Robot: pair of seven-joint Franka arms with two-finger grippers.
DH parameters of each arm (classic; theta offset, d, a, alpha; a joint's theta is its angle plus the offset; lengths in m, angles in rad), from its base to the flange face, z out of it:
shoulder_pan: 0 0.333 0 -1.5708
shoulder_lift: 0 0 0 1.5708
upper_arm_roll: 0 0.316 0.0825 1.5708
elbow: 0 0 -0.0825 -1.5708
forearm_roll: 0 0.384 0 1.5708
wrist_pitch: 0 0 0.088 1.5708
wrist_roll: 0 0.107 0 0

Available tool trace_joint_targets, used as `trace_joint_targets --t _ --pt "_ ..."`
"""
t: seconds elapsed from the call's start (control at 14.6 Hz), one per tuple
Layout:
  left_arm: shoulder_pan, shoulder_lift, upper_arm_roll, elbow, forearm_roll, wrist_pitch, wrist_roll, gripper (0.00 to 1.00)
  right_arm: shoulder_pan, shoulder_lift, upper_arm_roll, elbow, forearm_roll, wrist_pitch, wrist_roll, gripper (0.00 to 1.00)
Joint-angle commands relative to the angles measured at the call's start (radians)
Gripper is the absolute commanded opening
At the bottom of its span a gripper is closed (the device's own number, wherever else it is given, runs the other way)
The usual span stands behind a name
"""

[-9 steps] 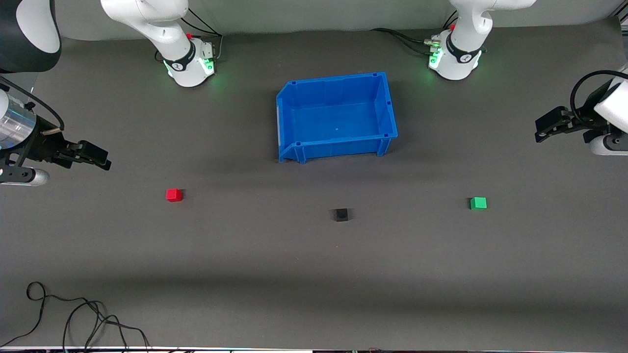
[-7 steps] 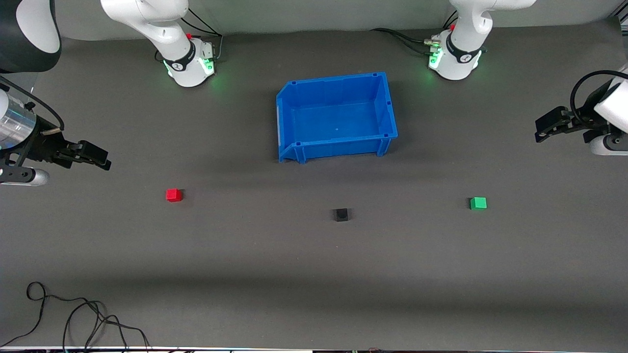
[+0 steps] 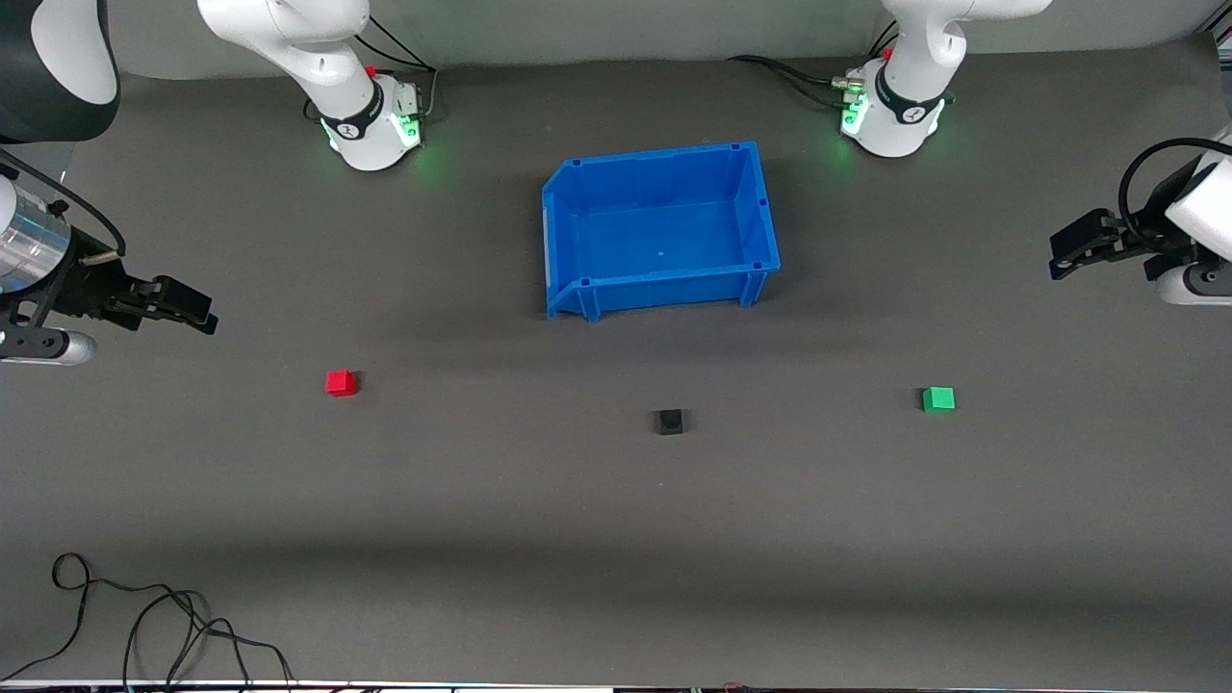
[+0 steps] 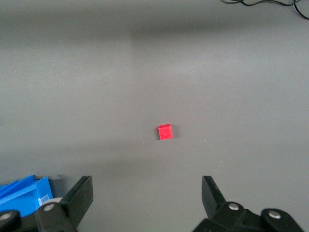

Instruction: Attach green and red cubes to black cube

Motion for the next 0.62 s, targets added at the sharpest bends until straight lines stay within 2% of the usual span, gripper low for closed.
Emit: trace_joint_targets --t 0.0,0.34,0.55 --pt "-0.013 -0.009 0.006 0.01 0.001 -0.022 -0.015 1.0 0.002 -0.008 -0.007 0.003 0.019 -0.021 -0.01 1.0" --pt "-0.012 -0.008 0.007 0.01 0.001 -0.022 -0.01 1.0 0.006 0.003 -0.007 -0.046 0.019 -0.026 -0.017 0.99" --pt "-0.015 -0.008 0.006 0.008 0.001 -0.034 -0.062 1.0 0.008 0.012 -0.006 -0.165 0.019 0.075 -0.018 0.99"
